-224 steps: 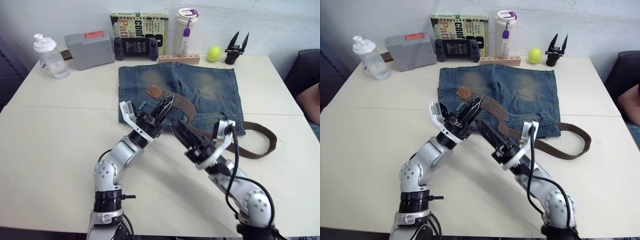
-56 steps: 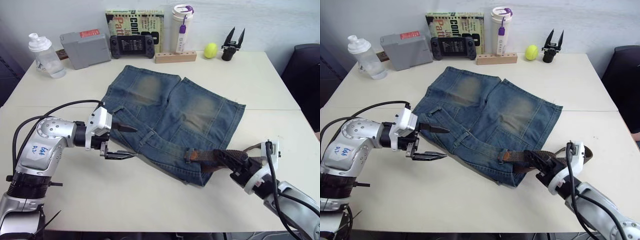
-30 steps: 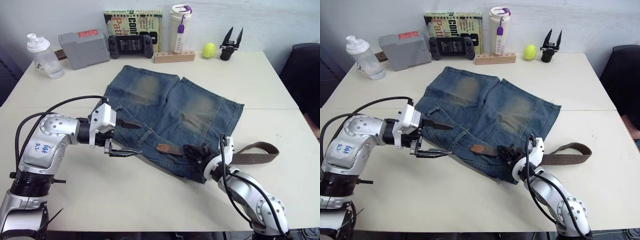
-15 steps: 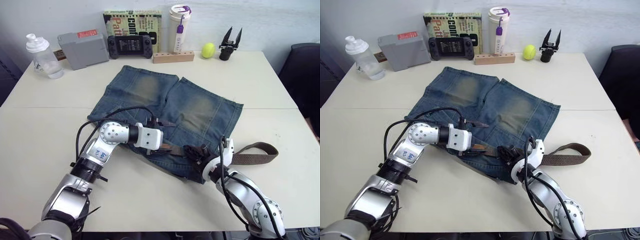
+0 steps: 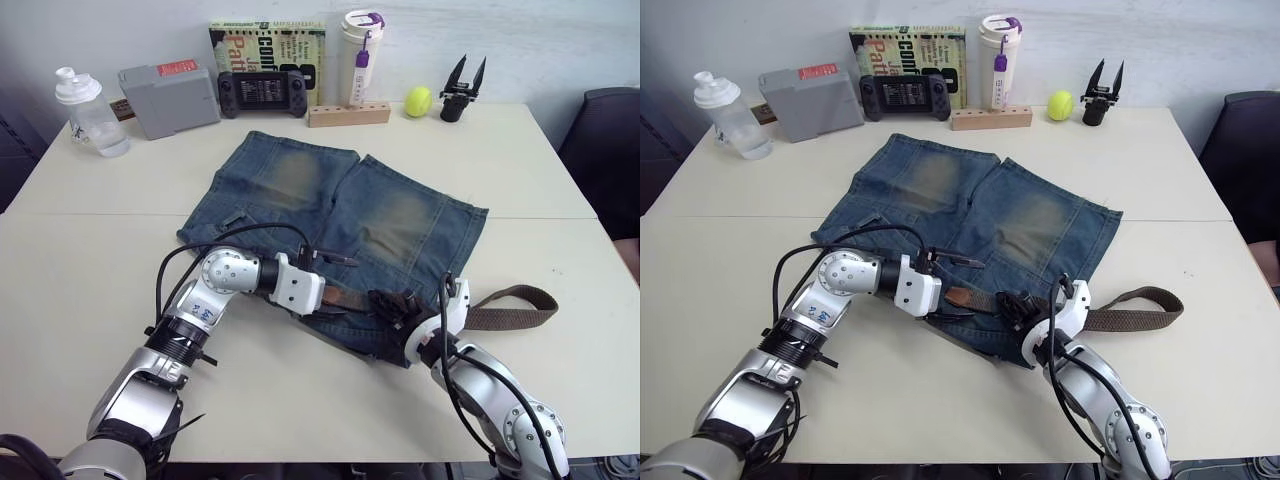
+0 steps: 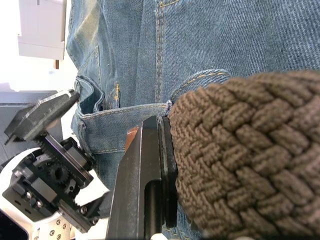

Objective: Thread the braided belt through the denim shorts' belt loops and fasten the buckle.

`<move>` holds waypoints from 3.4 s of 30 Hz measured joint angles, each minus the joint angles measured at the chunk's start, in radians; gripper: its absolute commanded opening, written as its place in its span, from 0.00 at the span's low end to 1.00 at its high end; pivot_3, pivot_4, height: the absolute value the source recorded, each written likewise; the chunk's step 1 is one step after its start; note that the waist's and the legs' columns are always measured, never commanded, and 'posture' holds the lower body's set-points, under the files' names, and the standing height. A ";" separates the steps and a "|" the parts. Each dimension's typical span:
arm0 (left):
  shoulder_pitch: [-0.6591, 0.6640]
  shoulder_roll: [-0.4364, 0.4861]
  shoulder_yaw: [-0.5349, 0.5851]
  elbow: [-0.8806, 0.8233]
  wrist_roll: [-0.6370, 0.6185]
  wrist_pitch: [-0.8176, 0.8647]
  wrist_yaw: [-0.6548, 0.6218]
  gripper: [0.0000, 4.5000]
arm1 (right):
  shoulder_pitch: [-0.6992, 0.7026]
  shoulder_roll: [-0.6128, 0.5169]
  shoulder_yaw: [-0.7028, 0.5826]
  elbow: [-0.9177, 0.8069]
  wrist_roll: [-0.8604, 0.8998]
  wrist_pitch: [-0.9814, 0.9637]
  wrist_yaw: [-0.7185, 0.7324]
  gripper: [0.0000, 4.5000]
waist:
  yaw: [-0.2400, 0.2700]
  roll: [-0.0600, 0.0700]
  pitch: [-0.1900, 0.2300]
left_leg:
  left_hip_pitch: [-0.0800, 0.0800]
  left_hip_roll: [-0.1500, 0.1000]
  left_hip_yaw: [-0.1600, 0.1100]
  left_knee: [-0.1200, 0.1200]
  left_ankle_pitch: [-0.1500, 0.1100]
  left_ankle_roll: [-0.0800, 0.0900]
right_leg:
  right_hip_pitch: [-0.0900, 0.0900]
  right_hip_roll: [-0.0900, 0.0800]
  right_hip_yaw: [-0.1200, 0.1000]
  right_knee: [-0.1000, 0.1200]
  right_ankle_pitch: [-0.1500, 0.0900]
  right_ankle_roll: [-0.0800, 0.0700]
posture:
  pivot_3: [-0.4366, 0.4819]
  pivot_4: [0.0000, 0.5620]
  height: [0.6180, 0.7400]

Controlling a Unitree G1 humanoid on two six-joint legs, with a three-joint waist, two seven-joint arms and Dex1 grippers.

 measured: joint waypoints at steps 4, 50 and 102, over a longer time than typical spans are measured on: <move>0.006 -0.005 -0.003 -0.001 0.040 -0.019 0.030 1.00 | 0.001 0.000 -0.001 0.000 0.000 0.001 0.003 0.00 | 0.000 0.000 0.000 | 0.000 0.000 0.000 0.001 0.000 0.000 | 0.000 0.000 0.000 0.001 0.000 0.000 | 0.48 0.27 0.61; -0.096 -0.002 0.010 0.249 0.104 -0.201 0.175 0.00 | 0.187 -0.677 -0.077 -0.324 -0.494 0.271 0.552 0.97 | 0.003 0.001 -0.001 | -0.001 0.000 0.000 0.002 -0.005 0.008 | 0.000 0.000 -0.001 -0.001 0.000 0.000 | 0.48 0.27 0.61; -0.203 -0.110 0.024 0.391 0.078 -0.188 0.114 0.00 | 0.216 -0.875 -0.110 0.605 -2.275 -1.176 0.671 0.02 | 0.026 -0.002 -0.003 | 0.003 -0.002 0.008 0.006 0.000 -0.003 | 0.000 -0.001 -0.003 0.005 -0.001 0.002 | 0.48 0.27 0.61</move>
